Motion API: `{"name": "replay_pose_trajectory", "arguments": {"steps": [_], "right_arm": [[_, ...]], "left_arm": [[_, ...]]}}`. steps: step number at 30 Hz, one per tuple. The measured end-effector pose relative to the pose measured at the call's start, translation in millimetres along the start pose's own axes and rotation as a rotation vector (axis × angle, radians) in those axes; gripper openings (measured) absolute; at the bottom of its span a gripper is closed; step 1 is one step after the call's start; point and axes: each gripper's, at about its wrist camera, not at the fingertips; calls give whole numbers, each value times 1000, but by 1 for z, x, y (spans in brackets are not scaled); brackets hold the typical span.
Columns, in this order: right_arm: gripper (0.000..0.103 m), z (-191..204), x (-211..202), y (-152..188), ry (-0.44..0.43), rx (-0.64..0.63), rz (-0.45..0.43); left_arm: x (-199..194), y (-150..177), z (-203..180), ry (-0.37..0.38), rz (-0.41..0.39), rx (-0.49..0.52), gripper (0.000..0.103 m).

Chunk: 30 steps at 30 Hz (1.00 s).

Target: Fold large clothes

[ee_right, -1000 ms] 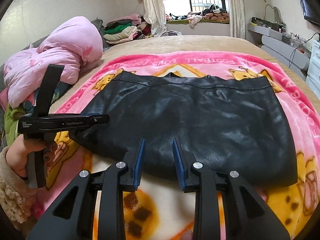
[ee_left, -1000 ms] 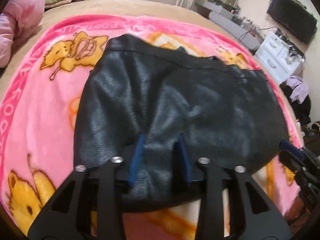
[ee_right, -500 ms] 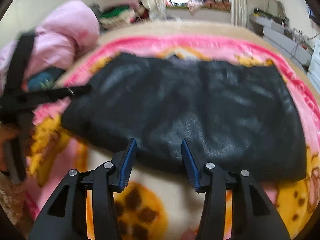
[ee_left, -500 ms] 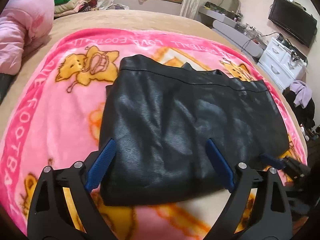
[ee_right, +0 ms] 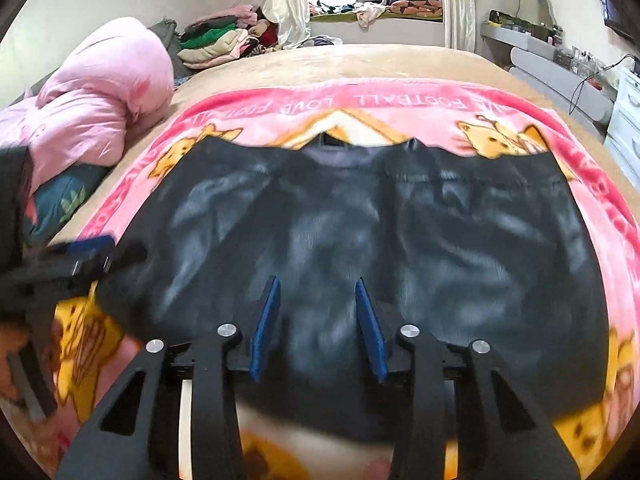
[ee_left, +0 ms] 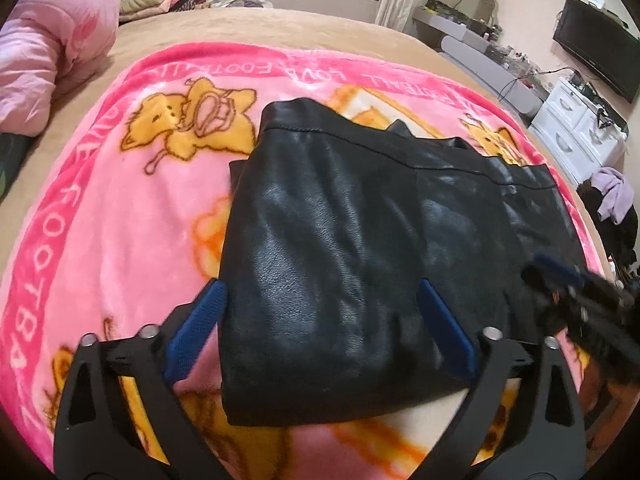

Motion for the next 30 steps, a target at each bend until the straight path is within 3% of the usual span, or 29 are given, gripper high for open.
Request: {"name": "replay_pose_trajectory", "arguments": {"steps": [6, 13, 19, 22, 25, 30], "right_arm": [[27, -6, 57, -7, 60, 24, 135], [25, -12, 53, -8, 9, 74, 139], [25, -24, 57, -57, -7, 134, 55], [25, -29, 77, -75, 40, 126, 69], [25, -33, 110, -80, 81, 111, 190], [25, -40, 117, -76, 59, 144, 191]], "left_arm": [[2, -4, 4, -5, 2, -2, 93], [11, -10, 17, -24, 15, -47, 93], [26, -14, 24, -45, 48, -75, 93], [20, -17, 20, -27, 18, -58, 94], [21, -18, 15, -52, 11, -26, 94], [29, -19, 16, -60, 33, -29, 94]]}}
Point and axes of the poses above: each gripper's, at about its wrist camera, not at the fingertips, and x roughly the way its jaws point, z to its left, y to its underside
